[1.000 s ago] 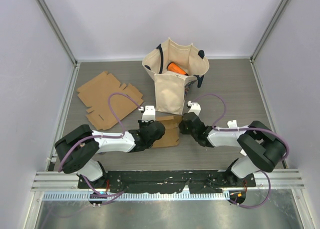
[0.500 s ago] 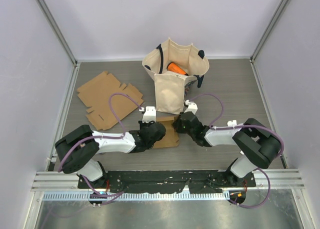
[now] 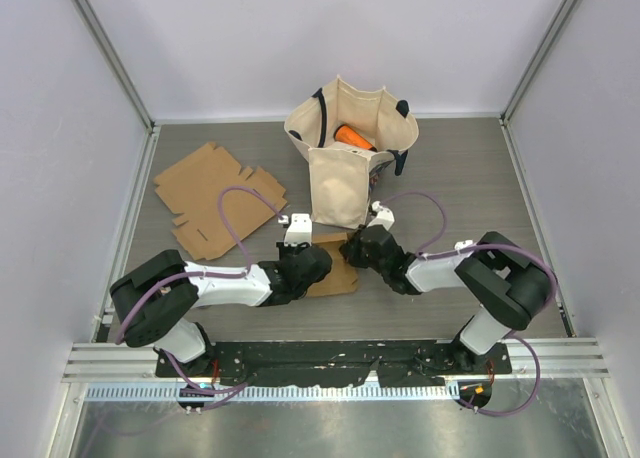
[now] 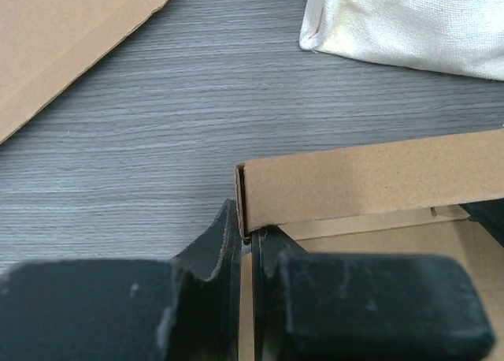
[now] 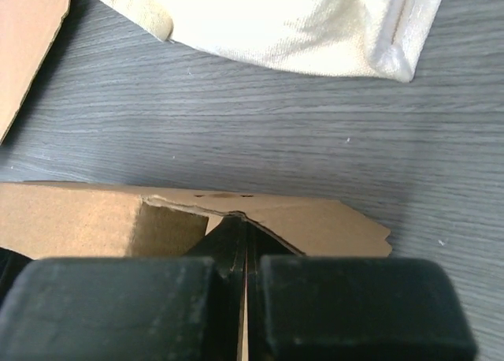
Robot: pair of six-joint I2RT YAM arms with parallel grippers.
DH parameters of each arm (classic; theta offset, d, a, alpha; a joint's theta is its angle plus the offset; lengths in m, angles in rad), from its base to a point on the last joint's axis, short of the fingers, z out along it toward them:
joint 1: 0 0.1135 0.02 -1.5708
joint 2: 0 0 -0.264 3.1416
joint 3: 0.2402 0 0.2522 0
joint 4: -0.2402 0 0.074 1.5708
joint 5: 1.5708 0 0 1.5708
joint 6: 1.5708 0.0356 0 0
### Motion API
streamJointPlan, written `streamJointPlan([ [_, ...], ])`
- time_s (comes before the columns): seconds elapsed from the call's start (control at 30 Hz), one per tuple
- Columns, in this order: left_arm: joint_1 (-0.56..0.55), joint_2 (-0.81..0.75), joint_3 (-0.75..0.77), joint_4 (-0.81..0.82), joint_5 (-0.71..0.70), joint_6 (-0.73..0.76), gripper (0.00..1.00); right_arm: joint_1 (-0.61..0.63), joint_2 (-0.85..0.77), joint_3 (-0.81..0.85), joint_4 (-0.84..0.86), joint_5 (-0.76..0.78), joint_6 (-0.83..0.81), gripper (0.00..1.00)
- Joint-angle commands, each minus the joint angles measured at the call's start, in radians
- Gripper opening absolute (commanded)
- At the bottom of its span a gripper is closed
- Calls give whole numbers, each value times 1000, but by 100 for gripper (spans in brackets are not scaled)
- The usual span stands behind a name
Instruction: Fold the paper box
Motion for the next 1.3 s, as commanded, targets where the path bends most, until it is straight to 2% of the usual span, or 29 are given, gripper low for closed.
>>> streamJointPlan([
  [0.0, -11, -13, 10, 28, -35, -24, 0, 7, -109, -24, -173, 19, -17, 1],
  [0.03, -11, -16, 7, 31, -40, -17, 0, 5, -146, 19, -248, 16, -46, 1],
  [0.07, -11, -16, 5, 33, -45, -11, 0, -7, -171, 56, -436, 4, -118, 6],
  [0.1, -11, -16, 7, 33, -46, -4, 0, -15, -208, 135, -529, -34, -152, 9],
  [0.17, -11, -19, 2, 40, -49, 7, 0, -22, -235, 197, -789, -47, -251, 27],
  [0.27, -11, -20, -6, 48, -51, 7, 0, -23, -283, 285, -1001, 5, -318, 34],
  [0.43, -11, -31, -24, 68, -45, 9, 0, -30, -332, 306, -999, 54, -423, 43],
  [0.53, -11, -34, -29, 74, -39, 16, 0, -33, -325, 325, -964, 99, -459, 45],
  [0.63, -11, -37, -33, 79, -37, 19, 0, -59, -305, 331, -906, 65, -512, 46],
  [0.87, -11, -47, -44, 96, -39, 18, 0, -78, -269, 299, -719, -59, -591, 42],
  [1.0, -11, -45, -47, 100, -39, 16, 0, -73, -242, 299, -663, -95, -597, 37],
  [1.2, -11, -39, -38, 94, -42, 15, 0, -56, -213, 323, -694, -107, -531, 14],
  [1.23, -11, -37, -38, 94, -42, 15, 0, -50, -216, 328, -706, -108, -511, 7],
  [1.27, -13, -39, -39, 94, -42, 15, 0, -44, -217, 335, -730, -118, -490, 3],
])
